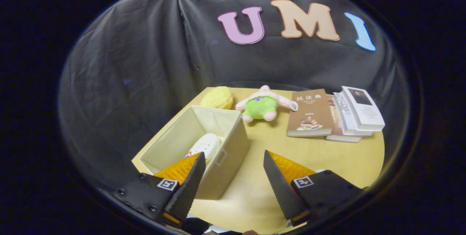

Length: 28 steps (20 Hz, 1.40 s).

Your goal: Open the storage box then place both shoes into the box .Put the left shoe in first, then the right shoe, with the right side of both shoes facing outward in a uniform manner.

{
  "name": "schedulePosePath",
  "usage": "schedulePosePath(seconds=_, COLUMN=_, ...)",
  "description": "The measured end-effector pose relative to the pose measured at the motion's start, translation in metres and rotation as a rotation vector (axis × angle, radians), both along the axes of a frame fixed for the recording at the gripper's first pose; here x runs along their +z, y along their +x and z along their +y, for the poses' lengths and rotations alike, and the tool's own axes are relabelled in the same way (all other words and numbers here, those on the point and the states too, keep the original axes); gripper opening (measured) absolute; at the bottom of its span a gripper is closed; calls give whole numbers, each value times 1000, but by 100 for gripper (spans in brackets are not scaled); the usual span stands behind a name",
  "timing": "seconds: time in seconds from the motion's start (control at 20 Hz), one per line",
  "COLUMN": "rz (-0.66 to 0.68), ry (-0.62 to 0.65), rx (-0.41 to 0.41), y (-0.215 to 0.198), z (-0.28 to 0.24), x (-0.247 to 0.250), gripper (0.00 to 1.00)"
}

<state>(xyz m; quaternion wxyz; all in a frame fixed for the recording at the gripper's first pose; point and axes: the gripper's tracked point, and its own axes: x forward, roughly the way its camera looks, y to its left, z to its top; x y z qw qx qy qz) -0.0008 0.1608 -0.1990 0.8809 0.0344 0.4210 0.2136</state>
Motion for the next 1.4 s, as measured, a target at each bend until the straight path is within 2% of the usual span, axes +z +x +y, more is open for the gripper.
schedulePosePath(seconds=0.3, rz=-14, ry=-119, rx=-69, y=3, z=-91, x=-13, gripper=99)
schedulePosePath(seconds=0.65, rz=59, ry=-228, rx=-93, y=-21, z=-174, x=-66, gripper=99)
schedulePosePath(seconds=0.9, rz=172, ry=-263, rx=-84, y=-52, z=-207, x=-106, gripper=96)
schedulePosePath(seconds=1.15, rz=276, ry=-304, rx=-40, y=-77, z=-218, x=-145, gripper=94)
schedulePosePath(seconds=1.25, rz=310, ry=-282, rx=-37, y=-82, z=-214, x=-154, gripper=93)
schedulePosePath(seconds=1.4, rz=391, ry=-232, rx=-57, y=-89, z=-210, x=-165, gripper=69)
